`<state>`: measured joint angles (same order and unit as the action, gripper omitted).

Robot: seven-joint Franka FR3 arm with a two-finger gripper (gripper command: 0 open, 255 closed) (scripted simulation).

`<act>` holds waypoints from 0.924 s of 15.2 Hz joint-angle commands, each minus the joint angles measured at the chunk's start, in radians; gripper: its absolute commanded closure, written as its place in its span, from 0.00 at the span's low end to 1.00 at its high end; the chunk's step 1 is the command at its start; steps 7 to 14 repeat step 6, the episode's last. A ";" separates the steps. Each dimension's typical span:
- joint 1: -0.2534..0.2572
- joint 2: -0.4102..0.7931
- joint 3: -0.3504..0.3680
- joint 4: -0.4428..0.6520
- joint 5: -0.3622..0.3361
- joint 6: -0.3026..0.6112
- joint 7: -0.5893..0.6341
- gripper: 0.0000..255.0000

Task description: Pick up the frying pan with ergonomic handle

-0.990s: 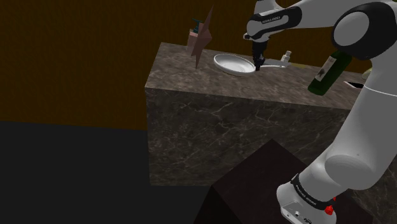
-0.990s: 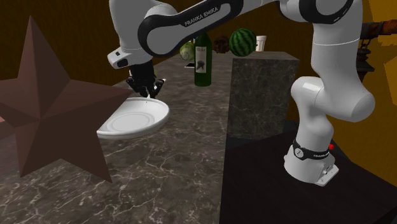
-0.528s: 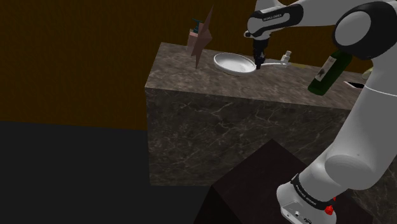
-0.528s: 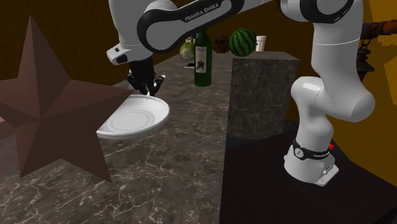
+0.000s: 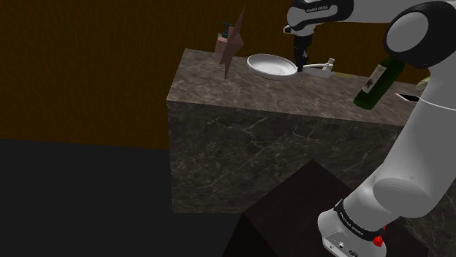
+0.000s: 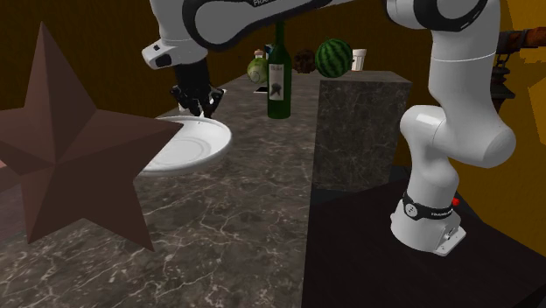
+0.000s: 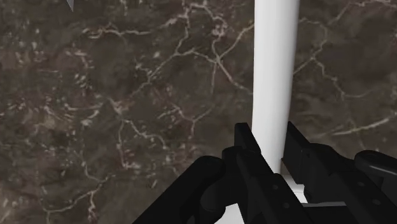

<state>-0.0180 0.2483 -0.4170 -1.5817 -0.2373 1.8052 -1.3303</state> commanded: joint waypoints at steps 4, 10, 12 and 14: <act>-0.001 -0.001 -0.001 0.067 0.003 -0.065 -0.018 1.00; -0.001 -0.001 -0.001 0.069 0.003 -0.067 -0.019 1.00; -0.001 -0.001 -0.001 0.069 0.003 -0.067 -0.019 1.00; -0.001 -0.001 -0.001 0.069 0.003 -0.067 -0.019 1.00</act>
